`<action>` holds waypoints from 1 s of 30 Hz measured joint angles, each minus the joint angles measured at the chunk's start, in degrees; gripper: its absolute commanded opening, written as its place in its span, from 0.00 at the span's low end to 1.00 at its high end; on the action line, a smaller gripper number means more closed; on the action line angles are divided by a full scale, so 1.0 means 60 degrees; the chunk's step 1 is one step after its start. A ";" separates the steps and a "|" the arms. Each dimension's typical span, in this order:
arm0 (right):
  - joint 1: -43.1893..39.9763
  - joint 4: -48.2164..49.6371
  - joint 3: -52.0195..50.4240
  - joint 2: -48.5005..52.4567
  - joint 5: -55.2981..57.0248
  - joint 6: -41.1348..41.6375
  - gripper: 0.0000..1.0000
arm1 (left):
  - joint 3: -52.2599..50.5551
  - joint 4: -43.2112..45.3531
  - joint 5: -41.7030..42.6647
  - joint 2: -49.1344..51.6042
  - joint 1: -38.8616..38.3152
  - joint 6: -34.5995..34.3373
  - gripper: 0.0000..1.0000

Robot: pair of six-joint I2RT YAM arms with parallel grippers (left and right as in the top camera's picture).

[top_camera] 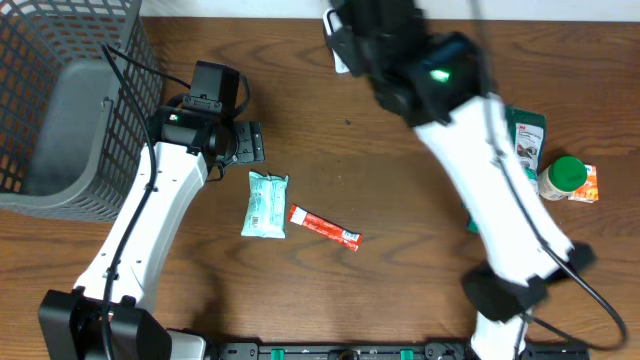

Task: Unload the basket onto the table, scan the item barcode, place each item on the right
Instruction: 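Lift the red packet with the right gripper up to the scanner, then hold the red packet in front of the white scanner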

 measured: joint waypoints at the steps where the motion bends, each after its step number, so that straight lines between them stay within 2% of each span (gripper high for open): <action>1: 0.0025 0.0299 0.0000 0.0251 0.0204 -0.0186 0.01 | 0.0000 -0.0011 0.0004 -0.0004 0.0004 0.0000 0.85; 10: 0.0029 0.4743 0.0007 0.3024 0.1945 -0.3209 0.01 | 0.0000 -0.0007 0.0004 0.0000 0.0004 0.0000 0.85; 15: -0.0029 0.7883 0.0004 0.4506 0.2284 -0.5530 0.01 | -0.0004 0.0004 -0.0004 0.0000 0.0004 0.0000 0.85; 21: -0.0364 1.0775 0.0029 0.5774 0.2302 -0.7366 0.01 | -0.0004 -0.0007 0.0000 0.0000 0.0004 0.0000 0.85; 25: -0.0707 1.1897 0.0029 0.6648 0.2062 -0.8091 0.01 | -0.0004 -0.0011 0.0000 0.0000 0.0004 0.0000 0.85; 30: -0.1024 1.2888 0.0018 0.7471 0.1705 -0.8284 0.01 | -0.0004 -0.0011 0.0000 0.0000 0.0004 0.0000 0.85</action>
